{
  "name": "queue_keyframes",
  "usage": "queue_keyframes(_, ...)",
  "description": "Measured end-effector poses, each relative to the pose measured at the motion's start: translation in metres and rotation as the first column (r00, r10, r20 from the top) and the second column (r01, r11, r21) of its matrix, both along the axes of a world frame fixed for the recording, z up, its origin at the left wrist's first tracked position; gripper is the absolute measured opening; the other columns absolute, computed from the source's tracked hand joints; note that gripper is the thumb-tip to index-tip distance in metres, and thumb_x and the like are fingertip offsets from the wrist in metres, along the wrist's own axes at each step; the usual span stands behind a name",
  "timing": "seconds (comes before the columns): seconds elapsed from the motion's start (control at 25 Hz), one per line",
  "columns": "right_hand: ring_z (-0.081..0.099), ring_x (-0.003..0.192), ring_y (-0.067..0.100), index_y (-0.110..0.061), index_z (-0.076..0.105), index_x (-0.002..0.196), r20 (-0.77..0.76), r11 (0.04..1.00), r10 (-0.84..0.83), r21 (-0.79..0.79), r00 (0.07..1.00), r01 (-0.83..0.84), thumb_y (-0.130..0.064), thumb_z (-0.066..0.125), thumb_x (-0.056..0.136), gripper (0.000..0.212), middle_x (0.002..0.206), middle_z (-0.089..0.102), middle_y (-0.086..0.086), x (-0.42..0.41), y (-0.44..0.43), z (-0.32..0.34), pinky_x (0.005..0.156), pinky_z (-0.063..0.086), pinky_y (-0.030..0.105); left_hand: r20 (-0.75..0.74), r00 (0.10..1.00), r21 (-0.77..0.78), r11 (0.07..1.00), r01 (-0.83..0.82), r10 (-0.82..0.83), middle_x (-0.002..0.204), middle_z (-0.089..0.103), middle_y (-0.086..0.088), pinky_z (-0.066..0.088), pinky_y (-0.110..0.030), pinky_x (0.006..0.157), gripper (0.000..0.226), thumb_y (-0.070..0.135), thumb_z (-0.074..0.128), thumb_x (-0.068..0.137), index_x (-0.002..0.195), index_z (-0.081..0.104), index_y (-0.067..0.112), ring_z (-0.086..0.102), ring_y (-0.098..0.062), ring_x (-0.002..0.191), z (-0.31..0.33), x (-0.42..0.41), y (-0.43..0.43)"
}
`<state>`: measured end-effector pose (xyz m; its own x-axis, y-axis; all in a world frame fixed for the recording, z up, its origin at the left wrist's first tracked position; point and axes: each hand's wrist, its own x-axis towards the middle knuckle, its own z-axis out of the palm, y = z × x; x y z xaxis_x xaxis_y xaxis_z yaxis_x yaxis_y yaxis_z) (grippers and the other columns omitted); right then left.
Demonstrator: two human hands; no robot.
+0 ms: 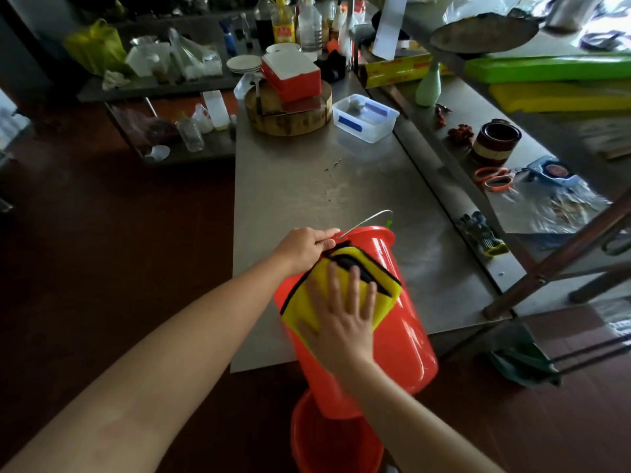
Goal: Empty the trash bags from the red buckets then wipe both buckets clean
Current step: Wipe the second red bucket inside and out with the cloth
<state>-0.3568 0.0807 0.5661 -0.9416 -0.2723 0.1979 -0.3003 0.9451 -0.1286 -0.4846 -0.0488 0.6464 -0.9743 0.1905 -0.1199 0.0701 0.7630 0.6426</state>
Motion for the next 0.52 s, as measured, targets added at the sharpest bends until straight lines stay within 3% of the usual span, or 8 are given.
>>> queue_keyframes(0.12, -0.01, 0.153, 0.044, -0.031, 0.035, 0.156, -0.027, 0.975, 0.13, 0.185, 0.991, -0.123, -0.064, 0.057, 0.089, 0.078, 0.17, -0.001, 0.008, 0.012, -0.013, -0.012, 0.118, 0.003, 0.07, -0.003, 1.0, 0.028, 0.999, -0.022, 0.022, 0.137, 0.061, 0.001, 0.032, -0.011, 0.101, 0.038, 0.035, 0.058, 0.101, 0.138, 0.058, 0.035, 0.052, -0.013, 0.132, -0.002, 0.001, 0.001)
queue_keyframes(0.24, -0.007, 0.155, 0.038, -0.036, 0.034, 0.155, -0.033, 0.99, 0.113, 0.091, 0.993, -0.11, -0.07, 0.048, 0.09, 0.075, 0.17, 0.0, 0.004, 0.007, 0.006, -0.008, 0.12, 0.005, 0.066, -0.024, 0.999, 0.036, 0.999, -0.024, 0.025, 0.136, 0.063, 0.003, 0.032, -0.011, 0.098, 0.037, 0.033, 0.057, 0.101, 0.138, 0.058, 0.033, 0.053, -0.013, 0.131, -0.005, 0.002, -0.001)
queue_keyframes(0.4, -0.003, 0.156, 0.028, -0.048, 0.017, 0.157, 0.093, 0.971, -0.19, -0.127, 0.977, 0.201, -0.084, 0.033, 0.087, 0.08, 0.17, 0.0, -0.004, -0.001, 0.058, -0.002, 0.124, 0.004, 0.055, -0.018, 1.0, 0.037, 0.999, -0.013, 0.014, 0.14, 0.059, 0.0, 0.033, -0.013, 0.1, 0.037, 0.03, 0.056, 0.102, 0.139, 0.057, 0.031, 0.051, -0.014, 0.133, -0.007, 0.003, -0.002)
queue_keyframes(0.52, 0.003, 0.156, 0.021, -0.05, 0.009, 0.156, 0.367, 0.859, -0.326, -0.271, 0.871, 0.435, -0.09, 0.027, 0.081, 0.087, 0.17, 0.001, -0.007, -0.006, 0.093, 0.001, 0.125, 0.011, 0.049, -0.016, 0.999, 0.036, 0.999, -0.027, 0.028, 0.14, 0.059, -0.002, 0.036, -0.014, 0.098, 0.037, 0.031, 0.056, 0.102, 0.139, 0.058, 0.033, 0.053, -0.015, 0.131, -0.01, 0.003, -0.002)
